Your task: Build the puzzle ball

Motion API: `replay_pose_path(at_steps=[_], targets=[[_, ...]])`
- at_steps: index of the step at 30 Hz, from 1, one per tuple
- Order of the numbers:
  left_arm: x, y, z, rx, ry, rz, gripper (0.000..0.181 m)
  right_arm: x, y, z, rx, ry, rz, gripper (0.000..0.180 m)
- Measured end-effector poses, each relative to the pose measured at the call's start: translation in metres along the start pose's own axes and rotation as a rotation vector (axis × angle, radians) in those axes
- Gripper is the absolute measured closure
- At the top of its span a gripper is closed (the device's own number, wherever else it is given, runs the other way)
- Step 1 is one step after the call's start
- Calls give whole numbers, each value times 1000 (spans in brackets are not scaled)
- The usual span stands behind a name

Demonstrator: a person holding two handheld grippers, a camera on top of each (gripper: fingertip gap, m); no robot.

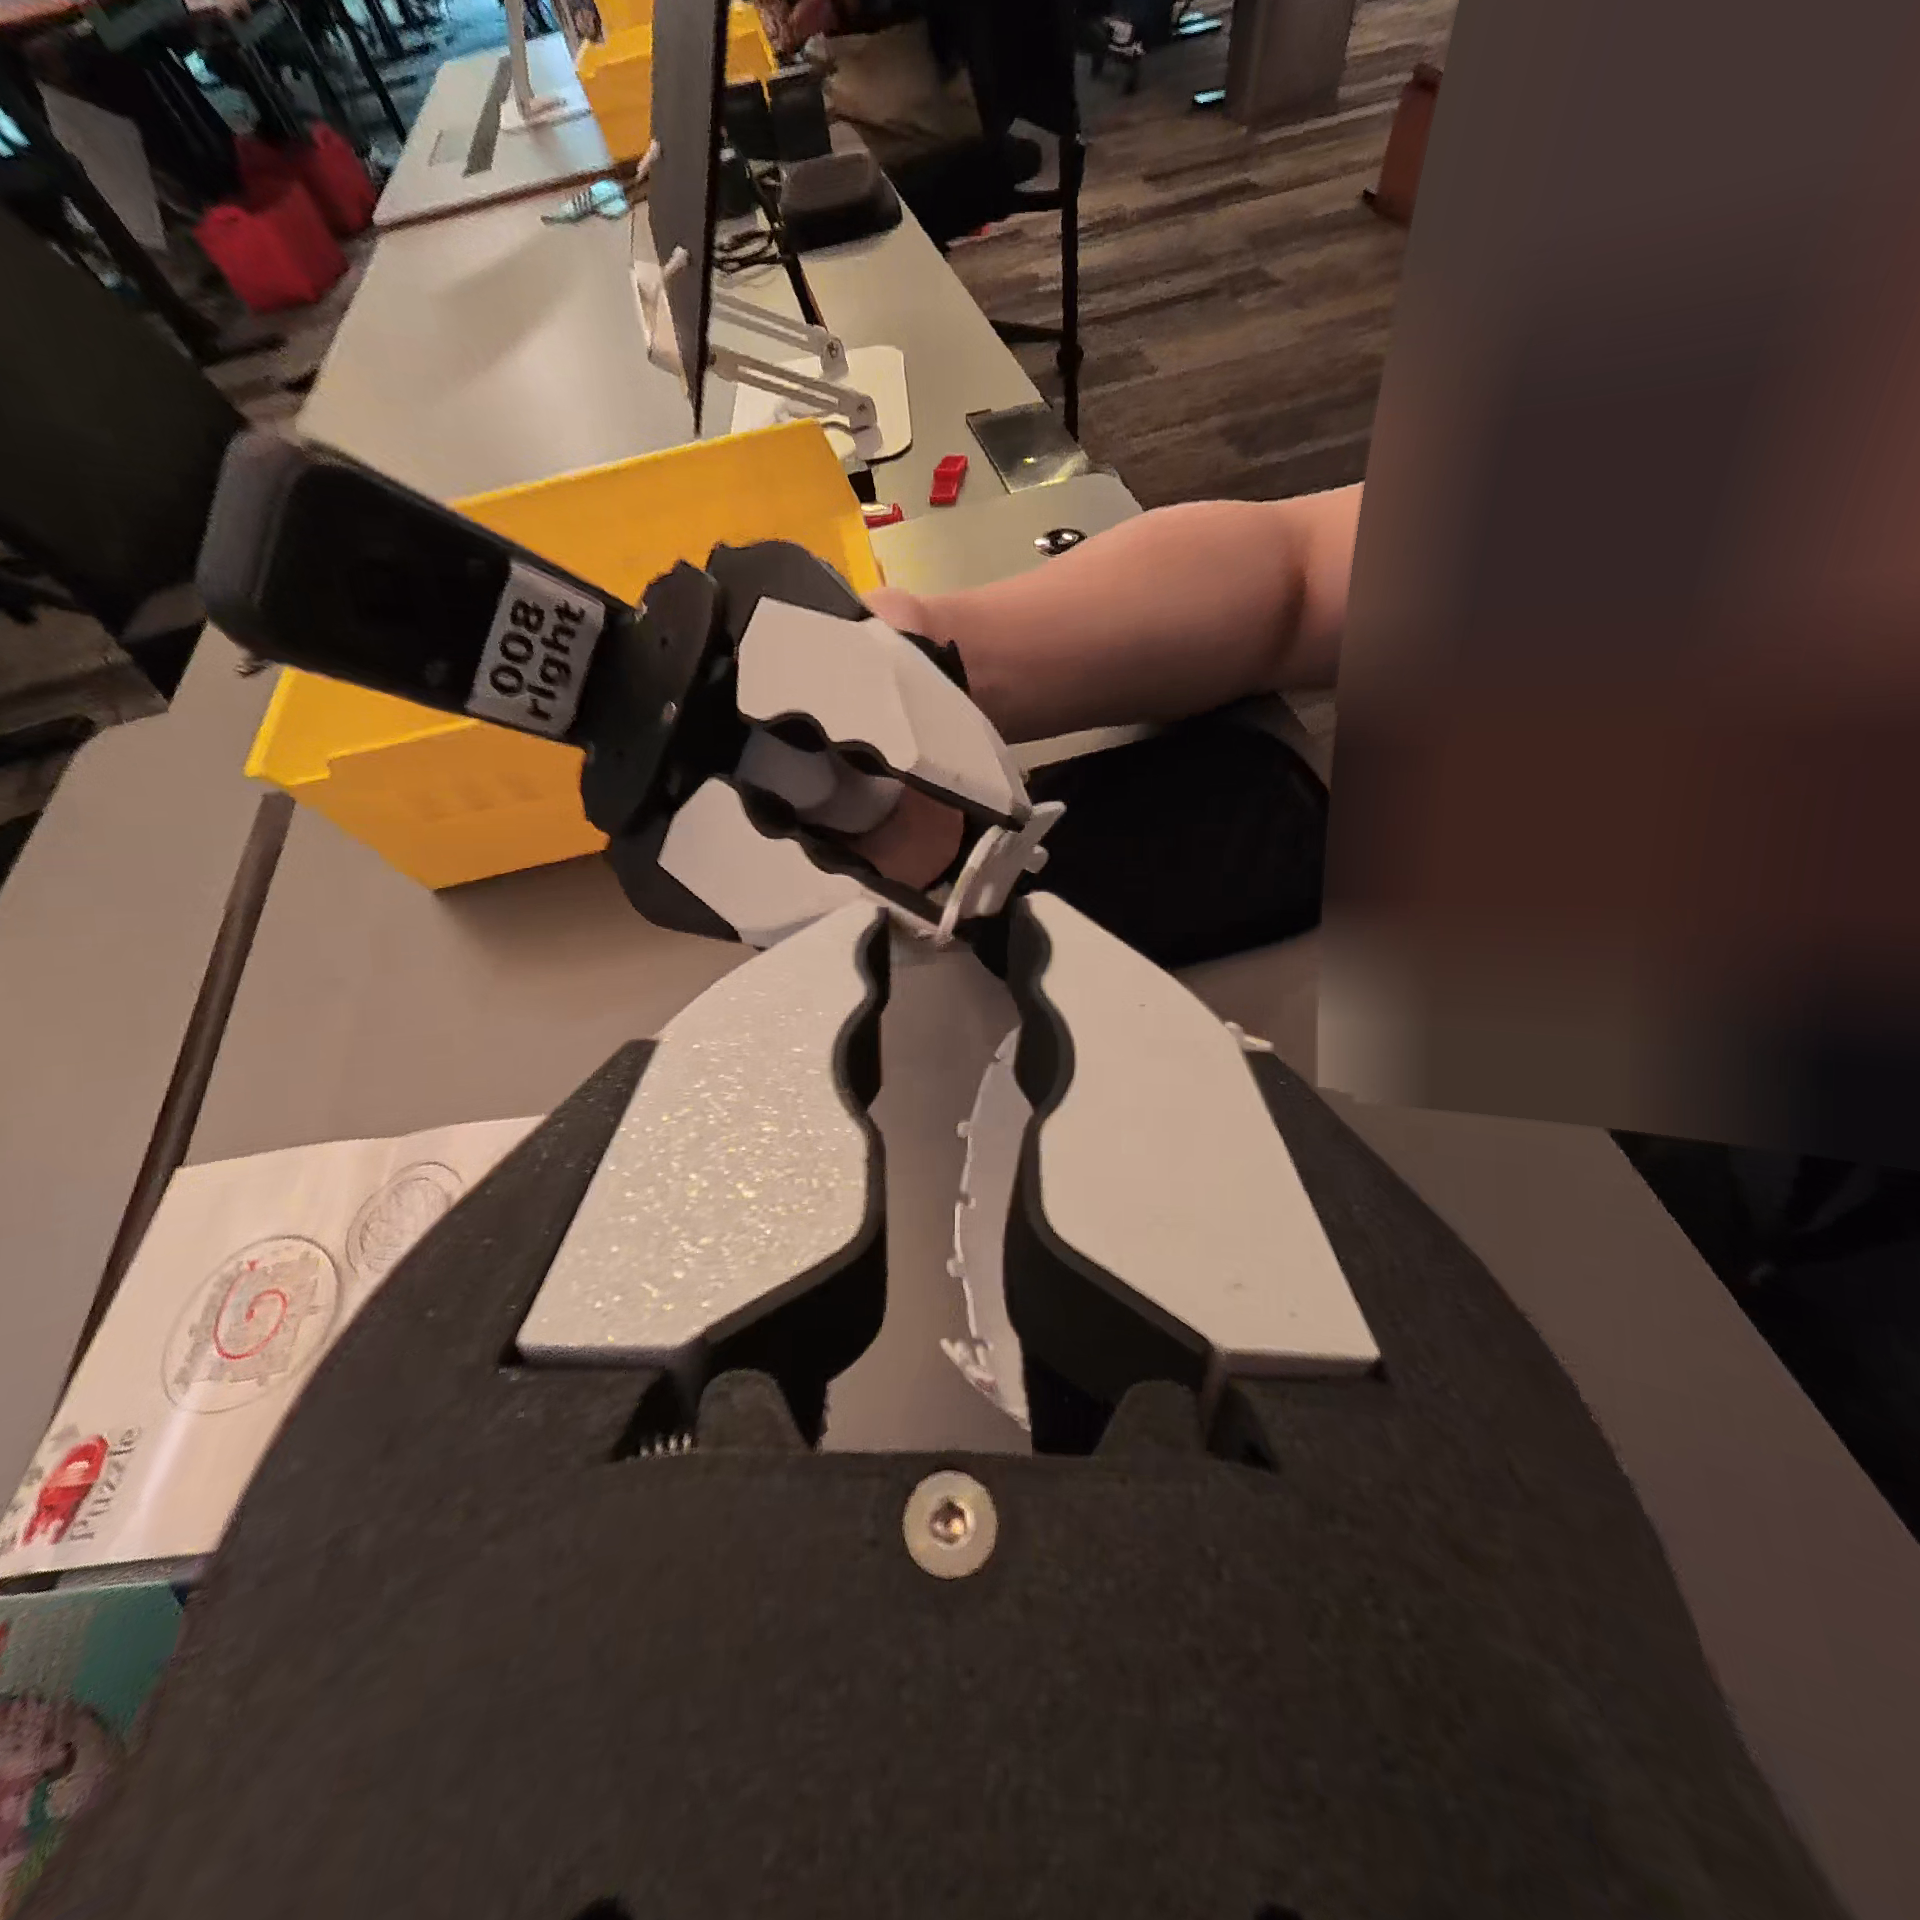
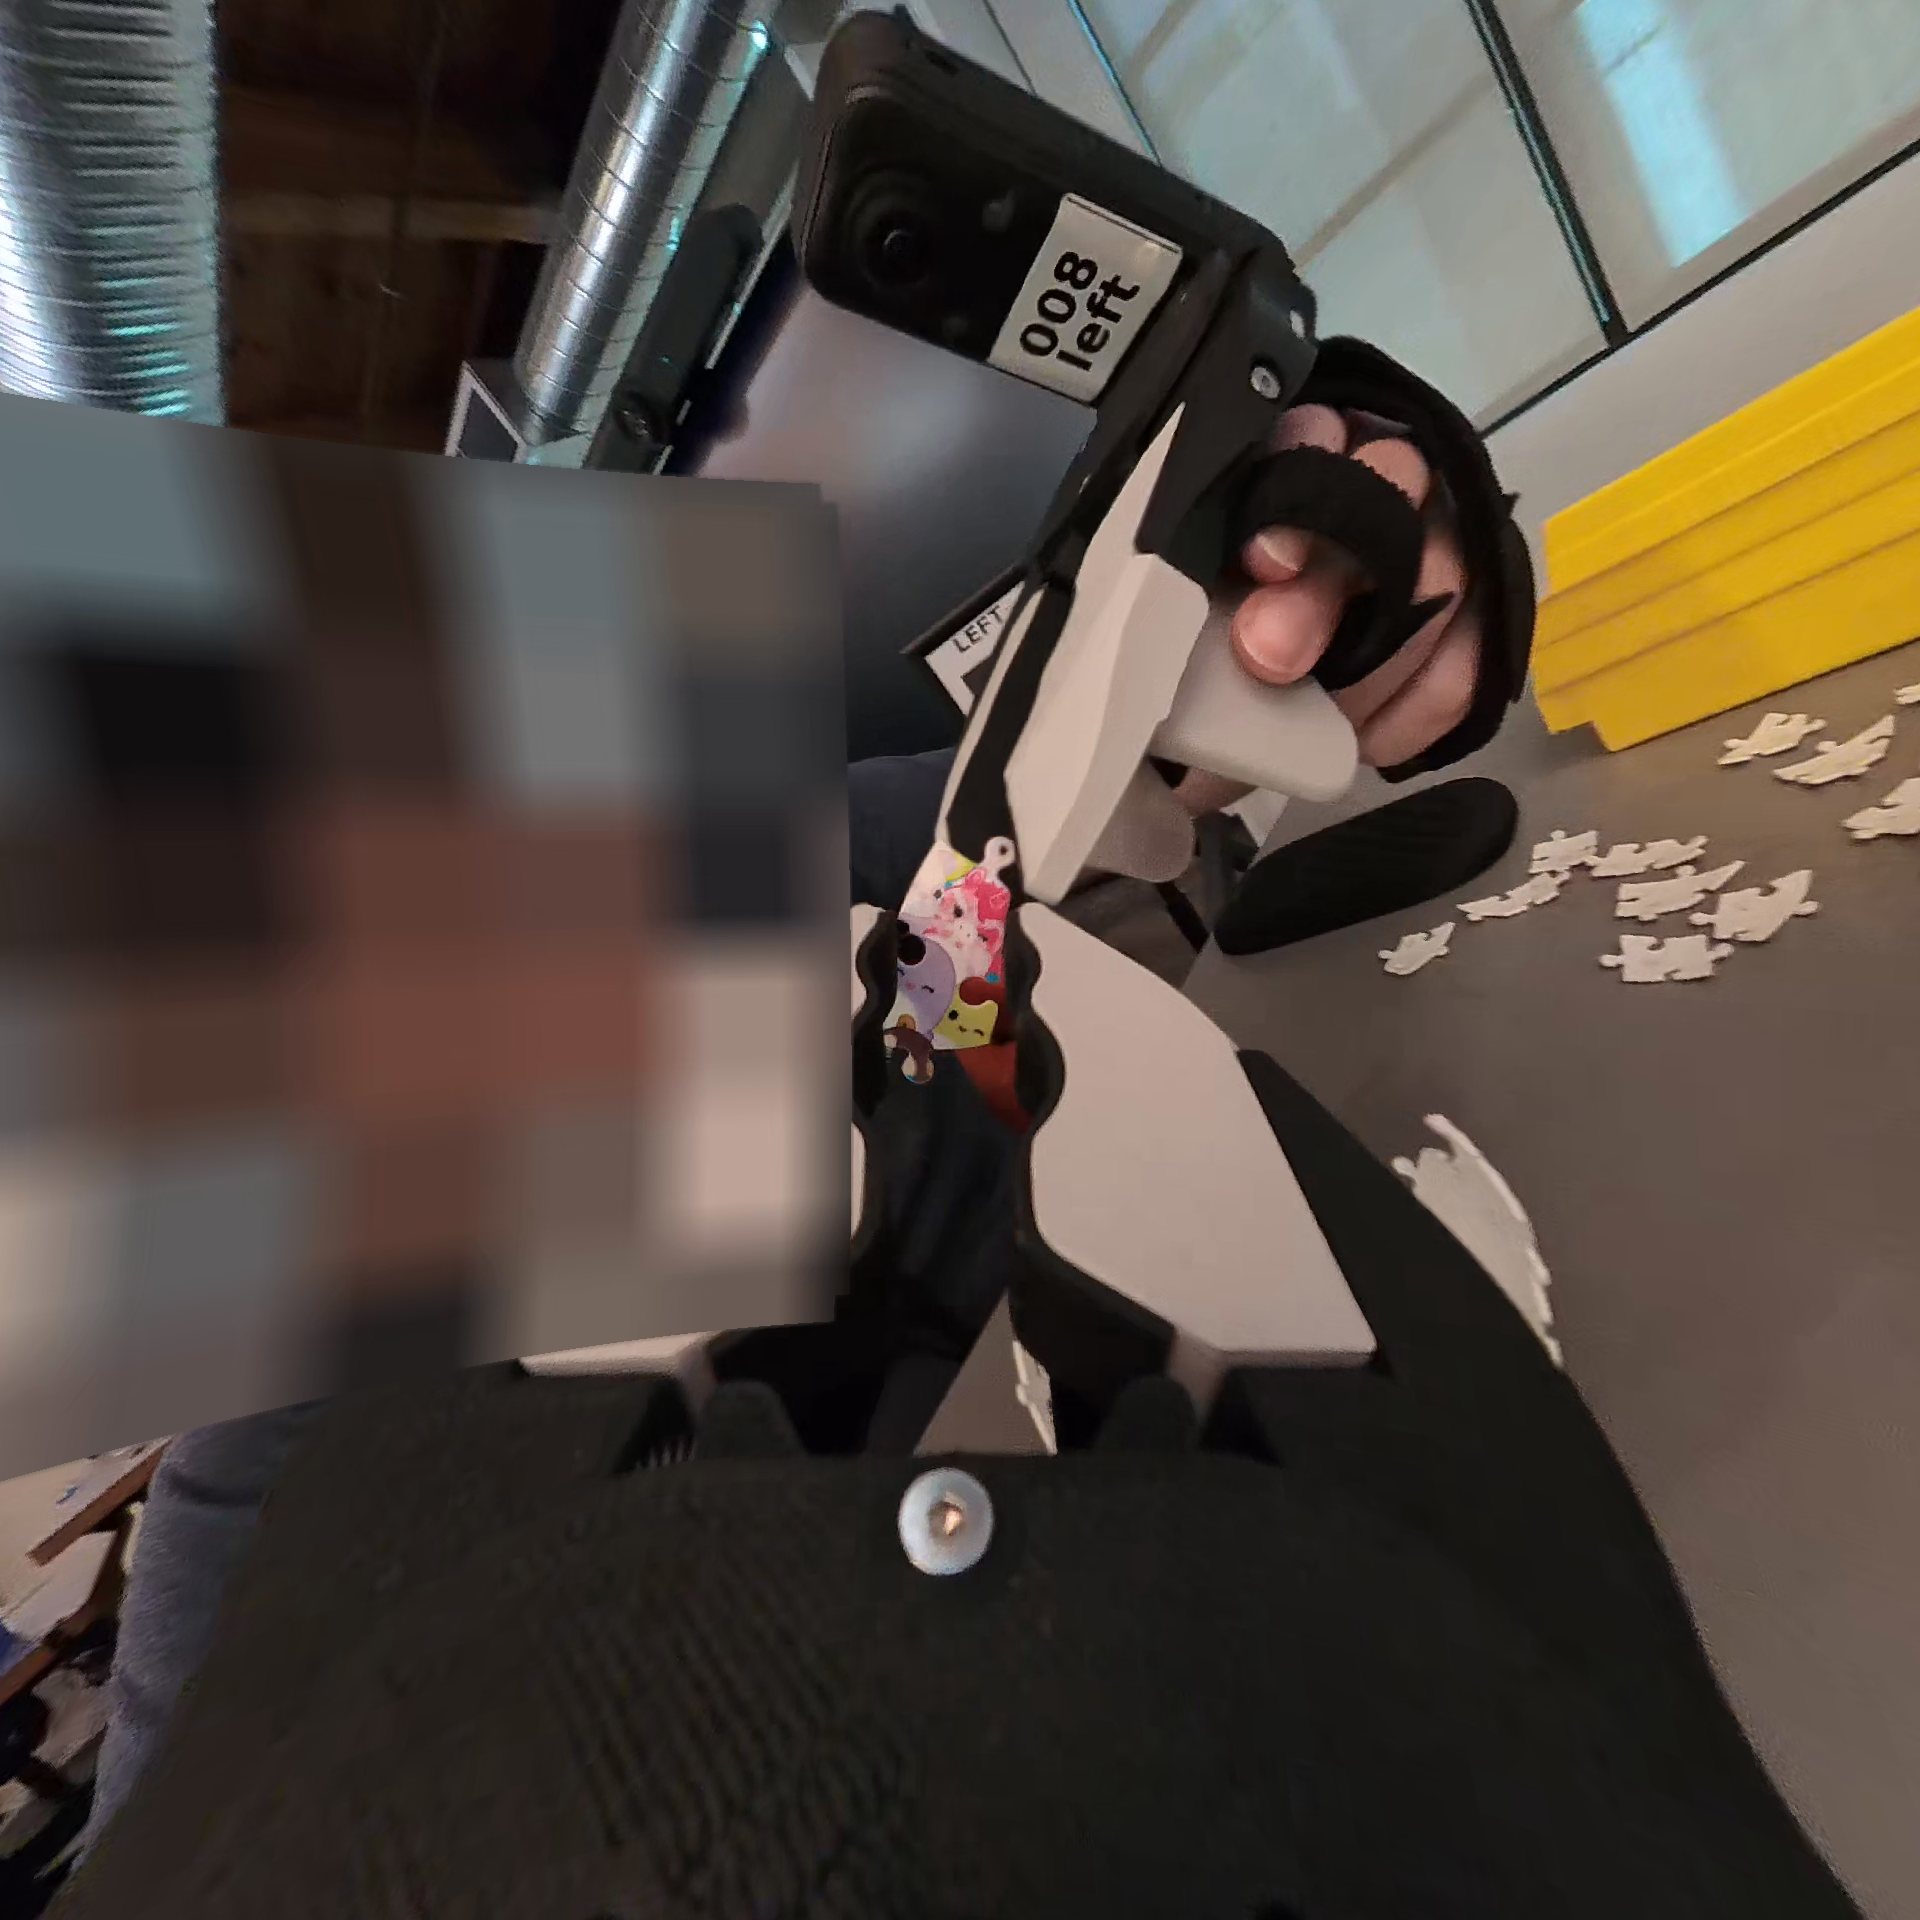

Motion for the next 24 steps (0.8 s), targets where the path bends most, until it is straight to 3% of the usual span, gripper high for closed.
replay_pose_path(at_steps=[4, 16, 20, 24], targets=[[0, -3, -3, 24, 15, -25, 172, -3, 1, 0, 25, 26, -31, 159], [1, -6, 2, 41, -29, -61, 178, -10, 11, 1, 95, 63, -48, 159], [1, -10, 9, -3, -116, -60, 179, -21, 18, -1, 87, 60, 94, 153], [9, -15, 24, -86, -256, -40, 179, -30, 15, -6, -37, -65, 442, 147]])
Point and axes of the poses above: each gripper's, where its closed fingertips meet, x out along the fingers, z out of its underside, y = z × x across the jaws, the point moved 4 cm from there along -x, back along the fingers, and after that the axes turned 15 degrees about -y, right-handed, at the moved point
